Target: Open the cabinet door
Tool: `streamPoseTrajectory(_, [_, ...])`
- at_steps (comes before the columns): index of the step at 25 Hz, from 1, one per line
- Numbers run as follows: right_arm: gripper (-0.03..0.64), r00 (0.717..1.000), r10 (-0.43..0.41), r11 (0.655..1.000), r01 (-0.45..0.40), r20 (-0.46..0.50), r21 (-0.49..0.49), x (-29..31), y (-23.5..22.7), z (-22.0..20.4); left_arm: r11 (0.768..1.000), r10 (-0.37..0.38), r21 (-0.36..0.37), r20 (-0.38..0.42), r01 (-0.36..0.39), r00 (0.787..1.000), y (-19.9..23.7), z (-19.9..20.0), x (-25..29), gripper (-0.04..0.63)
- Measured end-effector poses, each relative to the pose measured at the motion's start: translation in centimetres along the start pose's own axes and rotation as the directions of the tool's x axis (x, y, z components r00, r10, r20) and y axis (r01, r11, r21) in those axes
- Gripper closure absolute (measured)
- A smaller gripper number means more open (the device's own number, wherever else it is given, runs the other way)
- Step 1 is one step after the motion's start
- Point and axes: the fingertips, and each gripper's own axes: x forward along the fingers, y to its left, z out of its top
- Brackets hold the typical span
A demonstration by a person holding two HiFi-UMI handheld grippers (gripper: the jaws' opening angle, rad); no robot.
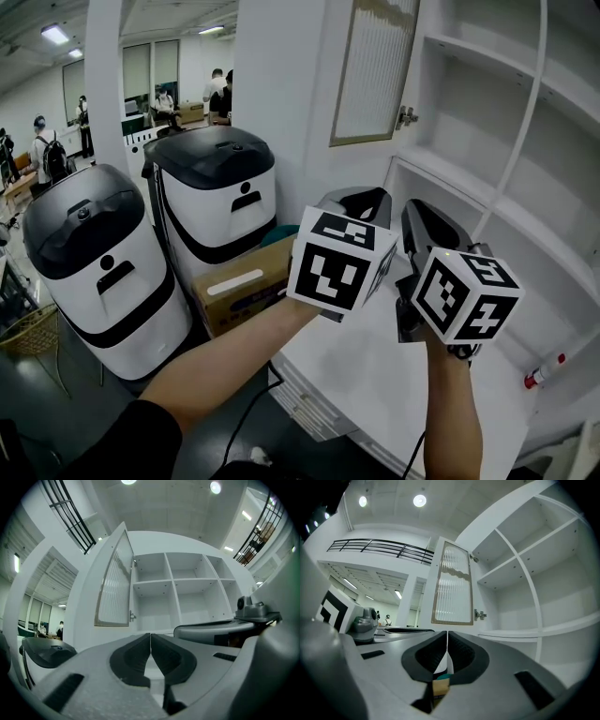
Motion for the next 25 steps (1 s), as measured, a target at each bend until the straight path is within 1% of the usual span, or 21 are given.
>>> streamPoseTrajectory(5, [0.594, 1.0, -0.029, 1.0, 0.029, -0.013, -0.006, -2.4, -1.6, 0.0, 0.999, -0.033, -0.005, -0.012, 0.033, 0.999, -2.9, -0.1, 0.2, 0.58])
streamPoseTrajectory(12, [0.594, 0.999, -0.048, 0.999, 0.048, -0.015, -0.003, -5.2, -2.7, 0.1, 0.999, -0.043, -0.002, -0.016, 0.043, 0.999, -5.6, 0.0, -0.5, 0.58])
streamPoseTrajectory(25, [0.594, 0.999, -0.05, 0.999, 0.05, -0.009, -0.004, -7.4, -2.9, 0.6, 0.999, -0.041, 0.013, -0.019, 0.041, 0.999, -7.6, 0.5, -1.6, 0.58])
